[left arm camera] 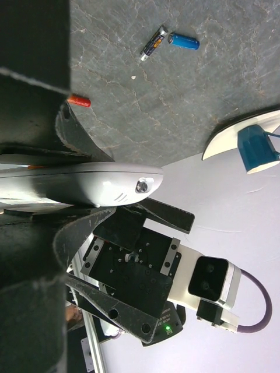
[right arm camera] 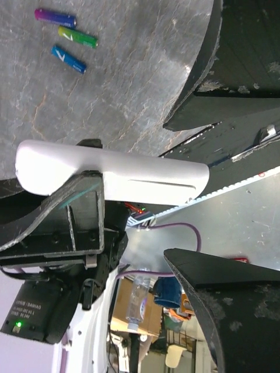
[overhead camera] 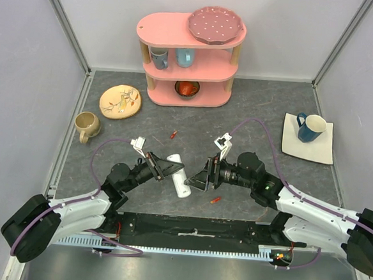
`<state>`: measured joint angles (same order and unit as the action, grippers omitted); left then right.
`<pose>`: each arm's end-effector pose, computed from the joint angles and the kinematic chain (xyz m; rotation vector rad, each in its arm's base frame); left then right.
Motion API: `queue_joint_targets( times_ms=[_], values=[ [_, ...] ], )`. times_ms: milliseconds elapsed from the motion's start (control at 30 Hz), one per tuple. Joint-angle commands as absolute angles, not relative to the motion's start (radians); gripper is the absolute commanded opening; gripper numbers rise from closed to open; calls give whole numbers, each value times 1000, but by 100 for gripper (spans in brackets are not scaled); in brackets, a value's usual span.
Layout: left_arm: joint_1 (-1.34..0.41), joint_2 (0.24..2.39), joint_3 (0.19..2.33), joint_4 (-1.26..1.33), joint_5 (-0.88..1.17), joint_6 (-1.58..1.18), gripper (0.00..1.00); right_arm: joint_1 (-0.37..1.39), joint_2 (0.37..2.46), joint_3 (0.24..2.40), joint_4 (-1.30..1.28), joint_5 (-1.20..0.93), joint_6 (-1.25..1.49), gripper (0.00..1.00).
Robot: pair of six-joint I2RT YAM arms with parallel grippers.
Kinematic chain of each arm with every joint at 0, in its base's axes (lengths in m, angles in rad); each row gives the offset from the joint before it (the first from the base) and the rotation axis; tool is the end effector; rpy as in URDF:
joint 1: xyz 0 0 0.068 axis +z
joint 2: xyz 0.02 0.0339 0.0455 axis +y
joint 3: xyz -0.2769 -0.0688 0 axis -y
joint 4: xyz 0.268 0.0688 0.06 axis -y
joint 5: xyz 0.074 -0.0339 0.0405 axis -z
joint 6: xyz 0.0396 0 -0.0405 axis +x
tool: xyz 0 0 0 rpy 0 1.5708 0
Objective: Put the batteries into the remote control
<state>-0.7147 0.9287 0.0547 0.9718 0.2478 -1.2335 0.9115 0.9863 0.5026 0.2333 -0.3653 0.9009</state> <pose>0.1326 -0.1279 0.1792 -0.2142 1.7343 -1.7006 0.1358 0.1983 0.2454 -0.3130 2.1034 1.5263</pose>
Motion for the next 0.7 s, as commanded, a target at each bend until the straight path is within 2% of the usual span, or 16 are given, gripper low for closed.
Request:
queue_joint_targets(
  times_ms=[0, 300, 667],
  values=[
    [-712, 919, 84, 1025, 279, -1253, 2, 905, 1018, 494, 365, -448, 917, 86],
    [-712, 884, 100, 1009, 298, -1258, 2, 904, 1083, 491, 391, -486, 903, 72],
    [-712, 890, 110, 1015, 308, -1264, 2, 907, 1155, 474, 486, -540, 951, 61]
  ],
)
